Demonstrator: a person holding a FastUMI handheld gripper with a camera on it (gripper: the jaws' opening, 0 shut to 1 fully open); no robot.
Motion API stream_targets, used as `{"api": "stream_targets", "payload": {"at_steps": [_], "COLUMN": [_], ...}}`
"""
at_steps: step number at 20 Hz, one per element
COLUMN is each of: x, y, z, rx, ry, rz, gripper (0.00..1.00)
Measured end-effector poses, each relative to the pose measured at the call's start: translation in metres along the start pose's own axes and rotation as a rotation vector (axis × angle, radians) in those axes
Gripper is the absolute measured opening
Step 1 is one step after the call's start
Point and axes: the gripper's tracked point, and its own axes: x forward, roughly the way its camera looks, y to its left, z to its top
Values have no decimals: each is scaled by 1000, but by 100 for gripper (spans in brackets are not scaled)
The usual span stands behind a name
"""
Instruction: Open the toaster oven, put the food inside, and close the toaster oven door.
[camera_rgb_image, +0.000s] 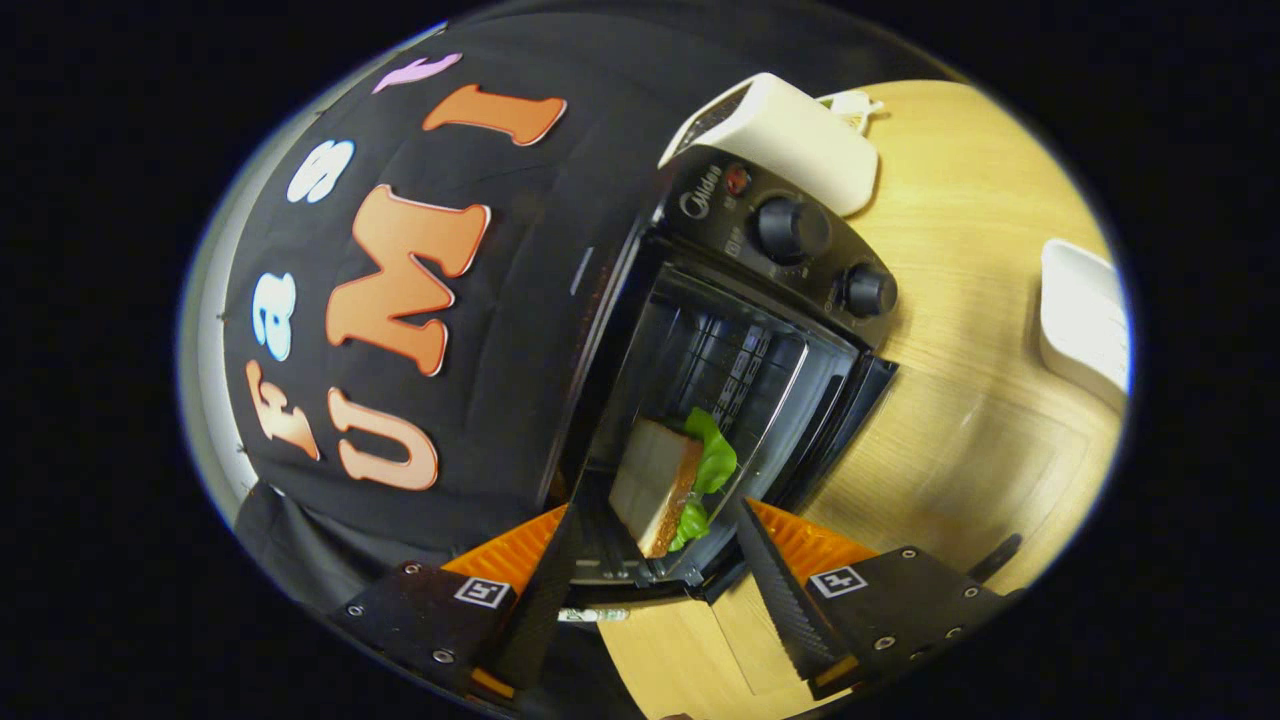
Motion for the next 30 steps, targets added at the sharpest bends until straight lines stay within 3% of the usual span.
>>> {"api": "stream_targets", "payload": {"at_steps": [9,12,14,19,25,30], "x": [-73,-92,-98,-90,-77,-84], "y": [-91,-125,-135,-156,-153,-133], "z": [-36,-44,-53,-74,-94,-84], "rx": [-572,-720,-796,-911,-985,-990], "ry": [231,325,378,490,541,512], "rz": [-164,-240,-247,-276,-234,-180], "gripper": [97,97,97,97,98,98]}}
